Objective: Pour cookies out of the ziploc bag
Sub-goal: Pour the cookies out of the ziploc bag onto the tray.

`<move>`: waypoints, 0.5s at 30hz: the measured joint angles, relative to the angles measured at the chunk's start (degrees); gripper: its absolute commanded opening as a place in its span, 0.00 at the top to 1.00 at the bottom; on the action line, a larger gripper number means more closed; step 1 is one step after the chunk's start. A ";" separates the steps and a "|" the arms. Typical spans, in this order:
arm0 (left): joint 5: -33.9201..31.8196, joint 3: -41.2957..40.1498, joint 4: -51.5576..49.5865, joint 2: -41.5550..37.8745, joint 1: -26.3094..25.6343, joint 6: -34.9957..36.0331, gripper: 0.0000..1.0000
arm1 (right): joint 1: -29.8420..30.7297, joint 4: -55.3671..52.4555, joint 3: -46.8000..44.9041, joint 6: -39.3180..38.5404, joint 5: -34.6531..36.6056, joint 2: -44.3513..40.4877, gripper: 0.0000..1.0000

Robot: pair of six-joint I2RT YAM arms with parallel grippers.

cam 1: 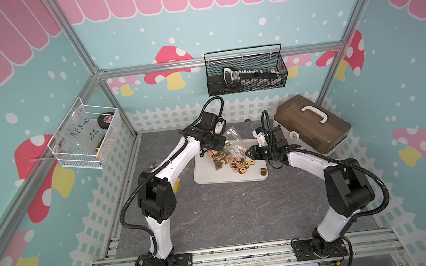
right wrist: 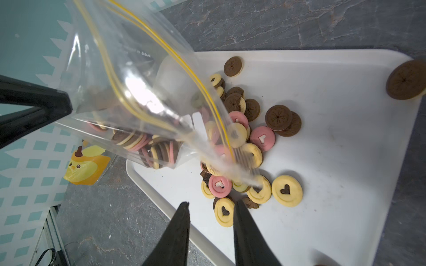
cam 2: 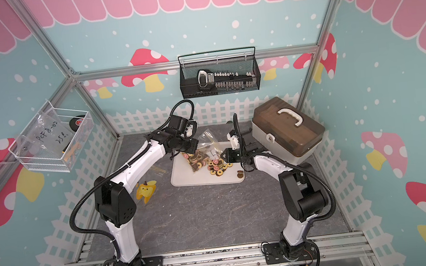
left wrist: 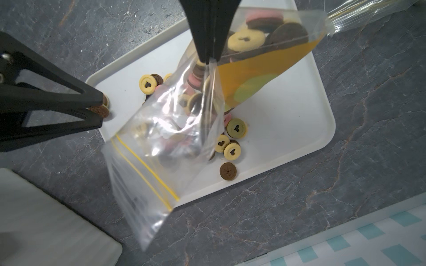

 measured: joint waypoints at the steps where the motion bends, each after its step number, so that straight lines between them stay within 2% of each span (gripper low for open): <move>1: -0.68 0.37 -0.76 0.00 -0.15 0.15 1.00 | -0.07 0.00 0.00 0.00 -0.04 0.00 0.68; 9: -3.85 2.47 -3.74 1.55 -1.33 0.57 1.00 | -0.20 0.00 0.00 0.00 -0.07 0.00 0.68; 15: -4.17 3.34 -3.26 8.85 -2.82 0.55 1.00 | -0.22 0.00 -0.33 0.00 -0.09 0.00 0.66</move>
